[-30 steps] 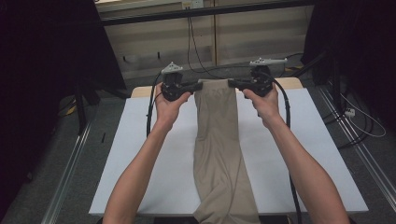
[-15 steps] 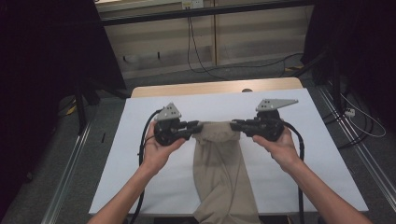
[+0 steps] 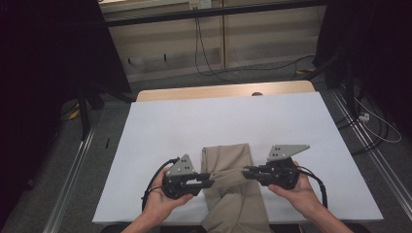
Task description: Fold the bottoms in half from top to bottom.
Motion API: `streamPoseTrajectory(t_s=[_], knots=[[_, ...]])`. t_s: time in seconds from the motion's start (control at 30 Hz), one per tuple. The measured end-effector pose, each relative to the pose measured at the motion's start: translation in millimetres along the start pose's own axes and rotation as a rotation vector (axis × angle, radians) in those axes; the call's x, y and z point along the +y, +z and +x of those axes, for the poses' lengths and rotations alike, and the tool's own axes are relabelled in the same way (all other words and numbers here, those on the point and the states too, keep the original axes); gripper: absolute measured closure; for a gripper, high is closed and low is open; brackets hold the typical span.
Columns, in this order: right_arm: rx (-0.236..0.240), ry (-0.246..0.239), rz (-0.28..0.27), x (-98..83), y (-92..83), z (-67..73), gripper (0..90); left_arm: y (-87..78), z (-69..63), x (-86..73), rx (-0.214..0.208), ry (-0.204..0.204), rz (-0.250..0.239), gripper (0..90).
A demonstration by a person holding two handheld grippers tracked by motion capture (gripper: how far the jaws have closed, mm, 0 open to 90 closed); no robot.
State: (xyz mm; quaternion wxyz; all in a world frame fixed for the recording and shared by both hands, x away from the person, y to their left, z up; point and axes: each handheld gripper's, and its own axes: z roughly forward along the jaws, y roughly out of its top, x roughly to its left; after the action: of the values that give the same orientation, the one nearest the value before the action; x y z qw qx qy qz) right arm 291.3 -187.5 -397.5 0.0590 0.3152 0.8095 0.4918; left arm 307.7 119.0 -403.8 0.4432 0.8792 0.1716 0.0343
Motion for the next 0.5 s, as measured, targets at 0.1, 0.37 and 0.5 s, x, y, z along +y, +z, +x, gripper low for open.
streamPoseTrajectory(t_s=[0.1,0.37,0.5], knots=[[-0.022,-0.049,0.069,-13.3,3.9,6.9,80.6,10.6,-7.2,-12.8,-0.012,-0.005,0.044,73.9],[-0.045,-0.053,0.151,-40.0,4.2,10.2,78.2,22.7,-22.1,-19.6,-0.025,0.028,0.097,81.1],[-0.04,-0.053,0.148,-43.4,3.7,11.3,75.8,24.7,-26.0,-20.0,-0.021,0.033,0.105,85.4]])
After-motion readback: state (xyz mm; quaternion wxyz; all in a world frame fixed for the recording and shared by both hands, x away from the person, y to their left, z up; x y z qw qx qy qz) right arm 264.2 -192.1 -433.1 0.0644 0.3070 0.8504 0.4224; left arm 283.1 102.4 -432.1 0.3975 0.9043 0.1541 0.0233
